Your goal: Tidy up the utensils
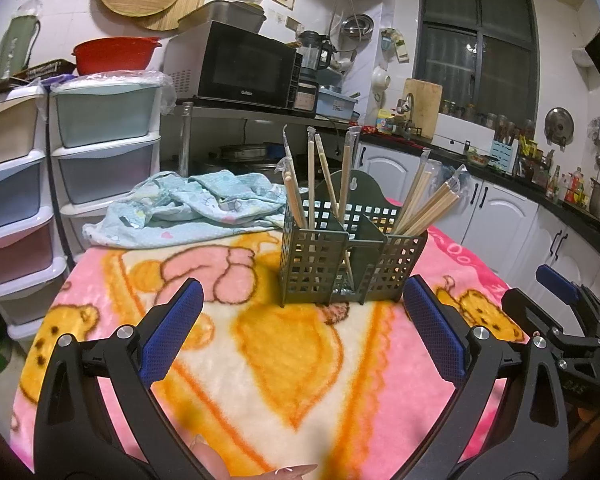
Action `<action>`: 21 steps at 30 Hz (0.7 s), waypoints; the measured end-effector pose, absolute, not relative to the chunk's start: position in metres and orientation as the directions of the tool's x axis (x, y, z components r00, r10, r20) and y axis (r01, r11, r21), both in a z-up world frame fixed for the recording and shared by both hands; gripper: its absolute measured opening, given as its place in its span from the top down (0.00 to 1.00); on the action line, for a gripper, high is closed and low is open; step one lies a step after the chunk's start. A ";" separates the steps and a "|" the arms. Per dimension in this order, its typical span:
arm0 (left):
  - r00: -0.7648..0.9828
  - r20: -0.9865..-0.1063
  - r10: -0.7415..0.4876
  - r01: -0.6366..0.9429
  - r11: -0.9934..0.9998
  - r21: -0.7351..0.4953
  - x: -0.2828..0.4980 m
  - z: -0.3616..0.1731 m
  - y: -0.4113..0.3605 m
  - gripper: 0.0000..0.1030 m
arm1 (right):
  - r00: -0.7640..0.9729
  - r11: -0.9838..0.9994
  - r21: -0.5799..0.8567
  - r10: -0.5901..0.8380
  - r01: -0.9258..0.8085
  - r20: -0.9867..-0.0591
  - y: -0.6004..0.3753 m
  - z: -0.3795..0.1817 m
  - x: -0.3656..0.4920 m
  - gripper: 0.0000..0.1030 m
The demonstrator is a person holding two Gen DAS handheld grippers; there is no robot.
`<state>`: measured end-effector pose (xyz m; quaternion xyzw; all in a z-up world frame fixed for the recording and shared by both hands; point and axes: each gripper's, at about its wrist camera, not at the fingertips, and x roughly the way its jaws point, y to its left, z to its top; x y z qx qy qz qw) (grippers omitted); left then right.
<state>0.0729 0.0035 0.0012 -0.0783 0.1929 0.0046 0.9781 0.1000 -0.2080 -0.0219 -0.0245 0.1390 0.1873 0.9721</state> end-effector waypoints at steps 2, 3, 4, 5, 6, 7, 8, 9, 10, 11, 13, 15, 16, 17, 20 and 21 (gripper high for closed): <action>0.926 -0.377 -0.021 -0.039 0.988 -0.151 0.073 0.001 0.004 0.10 | 0.891 0.928 0.005 0.358 -0.371 -0.281 -0.208 -0.022 0.100 0.06; 0.926 -0.377 -0.023 -0.037 0.988 -0.151 0.073 0.001 0.003 0.10 | 0.891 0.929 0.005 0.357 -0.370 -0.280 -0.208 -0.022 0.100 0.06; 0.926 -0.377 -0.022 -0.038 0.988 -0.151 0.073 0.001 0.004 0.10 | 0.891 0.929 0.004 0.357 -0.371 -0.279 -0.208 -0.022 0.100 0.06; 0.926 -0.378 -0.022 -0.038 0.988 -0.150 0.073 0.001 0.004 0.10 | 0.891 0.929 0.004 0.357 -0.371 -0.279 -0.208 -0.022 0.100 0.06; 0.925 -0.380 -0.021 -0.039 0.988 -0.150 0.073 0.001 0.003 0.10 | 0.892 0.929 0.004 0.357 -0.370 -0.279 -0.208 -0.022 0.100 0.06; 0.925 -0.380 -0.020 -0.040 0.988 -0.149 0.073 0.001 0.004 0.10 | 0.892 0.929 0.005 0.357 -0.370 -0.279 -0.208 -0.022 0.100 0.06; 0.925 -0.380 -0.021 -0.039 0.988 -0.150 0.073 0.001 0.004 0.10 | 0.891 0.929 0.004 0.357 -0.371 -0.279 -0.208 -0.022 0.100 0.06; 0.924 -0.381 -0.022 -0.039 0.988 -0.151 0.073 0.001 0.004 0.10 | 0.892 0.929 0.003 0.357 -0.371 -0.279 -0.208 -0.022 0.100 0.06; 0.924 -0.381 -0.021 -0.040 0.988 -0.152 0.073 0.001 0.004 0.10 | 0.892 0.929 0.004 0.356 -0.370 -0.280 -0.208 -0.022 0.100 0.06; 0.924 -0.381 -0.023 -0.039 0.988 -0.152 0.073 0.001 0.004 0.10 | 0.891 0.929 0.005 0.356 -0.370 -0.280 -0.208 -0.022 0.100 0.06; 0.925 -0.378 -0.021 -0.039 0.988 -0.151 0.073 0.001 0.004 0.10 | 0.892 0.929 0.004 0.357 -0.371 -0.279 -0.208 -0.021 0.099 0.06; 0.925 -0.378 -0.022 -0.038 0.988 -0.150 0.073 0.001 0.003 0.10 | 0.891 0.929 0.004 0.357 -0.371 -0.279 -0.208 -0.021 0.100 0.06; 0.925 -0.379 -0.021 -0.039 0.988 -0.150 0.073 0.001 0.003 0.10 | 0.892 0.929 0.004 0.357 -0.370 -0.279 -0.208 -0.021 0.100 0.06; 0.925 -0.380 -0.021 -0.039 0.988 -0.150 0.073 0.001 0.004 0.10 | 0.892 0.929 0.003 0.356 -0.370 -0.279 -0.208 -0.021 0.100 0.06; 0.923 -0.384 -0.019 -0.041 0.988 -0.149 0.073 0.001 0.004 0.10 | 0.892 0.929 0.004 0.356 -0.370 -0.279 -0.208 -0.021 0.100 0.06; 0.922 -0.388 -0.023 -0.039 0.988 -0.152 0.073 0.000 0.006 0.10 | 0.892 0.929 0.004 0.356 -0.370 -0.280 -0.208 -0.021 0.099 0.06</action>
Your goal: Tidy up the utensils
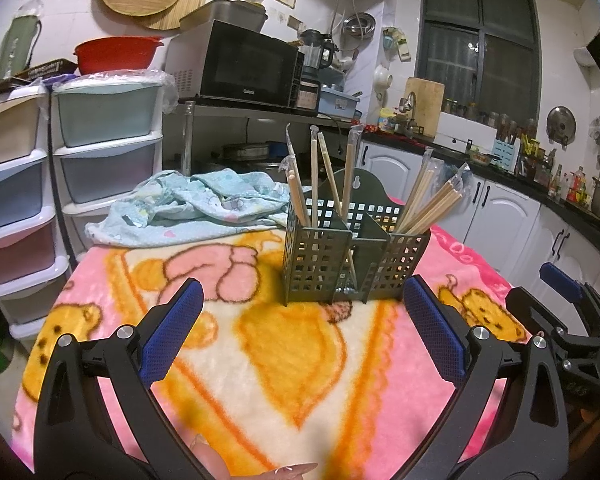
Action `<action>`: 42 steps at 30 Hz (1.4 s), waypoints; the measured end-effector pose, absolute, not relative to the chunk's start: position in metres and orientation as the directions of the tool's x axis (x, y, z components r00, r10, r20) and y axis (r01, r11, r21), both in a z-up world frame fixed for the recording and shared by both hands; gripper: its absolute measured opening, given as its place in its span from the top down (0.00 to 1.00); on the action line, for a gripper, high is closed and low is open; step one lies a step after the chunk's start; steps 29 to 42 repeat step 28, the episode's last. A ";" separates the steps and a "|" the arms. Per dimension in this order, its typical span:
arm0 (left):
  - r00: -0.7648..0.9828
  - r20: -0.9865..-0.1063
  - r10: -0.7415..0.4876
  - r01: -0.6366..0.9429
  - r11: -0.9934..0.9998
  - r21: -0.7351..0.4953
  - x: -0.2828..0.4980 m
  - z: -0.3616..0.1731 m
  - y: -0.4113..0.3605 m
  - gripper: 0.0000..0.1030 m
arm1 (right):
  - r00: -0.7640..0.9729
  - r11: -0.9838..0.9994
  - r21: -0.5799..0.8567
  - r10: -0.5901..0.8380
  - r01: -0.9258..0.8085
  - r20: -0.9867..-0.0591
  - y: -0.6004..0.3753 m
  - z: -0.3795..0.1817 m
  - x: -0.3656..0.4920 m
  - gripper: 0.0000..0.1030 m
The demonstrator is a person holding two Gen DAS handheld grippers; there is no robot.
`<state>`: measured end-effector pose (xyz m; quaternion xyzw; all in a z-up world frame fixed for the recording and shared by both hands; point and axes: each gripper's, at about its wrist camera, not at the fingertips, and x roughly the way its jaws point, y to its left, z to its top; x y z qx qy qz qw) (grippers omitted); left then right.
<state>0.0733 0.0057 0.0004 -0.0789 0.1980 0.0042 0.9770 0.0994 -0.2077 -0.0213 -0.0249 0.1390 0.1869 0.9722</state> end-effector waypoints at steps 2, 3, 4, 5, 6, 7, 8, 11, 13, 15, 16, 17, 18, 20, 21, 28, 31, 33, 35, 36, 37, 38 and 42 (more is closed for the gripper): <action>0.921 -0.390 -0.022 -0.043 0.986 -0.159 0.072 0.000 0.011 0.10 | 0.892 0.929 0.003 0.356 -0.370 -0.280 -0.208 -0.021 0.100 0.06; 0.921 -0.389 -0.023 -0.044 0.986 -0.162 0.071 -0.001 0.013 0.10 | 0.892 0.929 0.003 0.356 -0.370 -0.279 -0.208 -0.021 0.099 0.06; 0.920 -0.391 -0.024 -0.044 0.985 -0.165 0.071 -0.001 0.015 0.10 | 0.892 0.929 0.004 0.356 -0.370 -0.279 -0.208 -0.021 0.099 0.06; 0.919 -0.395 -0.022 -0.049 0.984 -0.169 0.072 -0.001 0.017 0.10 | 0.892 0.929 0.004 0.356 -0.369 -0.279 -0.208 -0.021 0.099 0.06; 0.916 -0.400 -0.020 -0.054 0.984 -0.173 0.073 -0.002 0.018 0.10 | 0.892 0.930 0.003 0.355 -0.368 -0.279 -0.208 -0.021 0.099 0.06; 0.912 -0.409 -0.019 -0.060 0.982 -0.178 0.073 -0.003 0.019 0.10 | 0.893 0.930 0.004 0.354 -0.368 -0.279 -0.208 -0.021 0.100 0.06; 0.908 -0.419 -0.014 -0.068 0.981 -0.181 0.074 -0.004 0.022 0.10 | 0.893 0.930 0.003 0.354 -0.368 -0.279 -0.208 -0.021 0.100 0.06; 0.900 -0.435 -0.004 -0.082 0.980 -0.181 0.079 -0.007 0.020 0.10 | 0.893 0.931 0.006 0.351 -0.364 -0.281 -0.208 -0.021 0.101 0.06; 0.892 -0.452 0.021 -0.108 0.980 -0.170 0.082 -0.009 0.021 0.10 | 0.893 0.932 0.006 0.350 -0.363 -0.283 -0.208 -0.021 0.102 0.06; 0.883 -0.468 0.030 -0.119 0.980 -0.161 0.085 -0.011 0.019 0.10 | 0.894 0.933 0.006 0.347 -0.361 -0.284 -0.208 -0.021 0.104 0.06; 0.881 -0.473 0.032 -0.123 0.979 -0.163 0.086 -0.011 0.020 0.10 | 0.895 0.934 0.005 0.345 -0.358 -0.283 -0.209 -0.020 0.104 0.06; 0.878 -0.478 0.027 -0.122 0.978 -0.169 0.086 -0.012 0.021 0.10 | 0.896 0.935 0.005 0.342 -0.356 -0.282 -0.209 -0.020 0.106 0.06; 0.877 -0.481 0.024 -0.121 0.978 -0.171 0.087 -0.013 0.021 0.10 | 0.899 0.937 0.008 0.336 -0.348 -0.282 -0.211 -0.020 0.107 0.06; 0.871 -0.491 0.025 -0.125 0.977 -0.172 0.089 -0.014 0.023 0.10 | 0.901 0.941 0.013 0.327 -0.337 -0.285 -0.216 -0.021 0.110 0.06; 0.868 -0.496 0.021 -0.126 0.976 -0.179 0.091 -0.015 0.025 0.10 | 0.902 0.943 0.016 0.323 -0.332 -0.287 -0.218 -0.021 0.112 0.06; 0.758 -0.637 0.140 -0.299 0.943 -0.149 0.140 -0.028 0.089 0.10 | 0.874 0.962 0.029 0.259 -0.272 -0.411 -0.260 -0.014 0.181 0.06; 0.758 -0.637 0.140 -0.299 0.943 -0.149 0.140 -0.028 0.089 0.10 | 0.874 0.962 0.029 0.259 -0.272 -0.411 -0.260 -0.014 0.181 0.06; 0.758 -0.637 0.140 -0.299 0.943 -0.149 0.140 -0.028 0.089 0.10 | 0.874 0.962 0.029 0.259 -0.272 -0.411 -0.260 -0.014 0.181 0.06; 0.758 -0.637 0.140 -0.299 0.943 -0.149 0.140 -0.028 0.089 0.10 | 0.874 0.962 0.029 0.259 -0.272 -0.411 -0.260 -0.014 0.181 0.06; 0.758 -0.637 0.140 -0.299 0.943 -0.149 0.140 -0.028 0.089 0.10 | 0.874 0.962 0.029 0.259 -0.272 -0.411 -0.260 -0.014 0.181 0.06; 0.758 -0.637 0.140 -0.299 0.943 -0.149 0.140 -0.028 0.089 0.10 | 0.874 0.962 0.029 0.259 -0.272 -0.411 -0.260 -0.014 0.181 0.06; 0.758 -0.637 0.140 -0.299 0.943 -0.149 0.140 -0.028 0.089 0.10 | 0.874 0.962 0.029 0.259 -0.272 -0.411 -0.260 -0.014 0.181 0.06; 0.758 -0.637 0.140 -0.299 0.943 -0.149 0.140 -0.028 0.089 0.10 | 0.874 0.962 0.029 0.259 -0.272 -0.411 -0.260 -0.014 0.181 0.06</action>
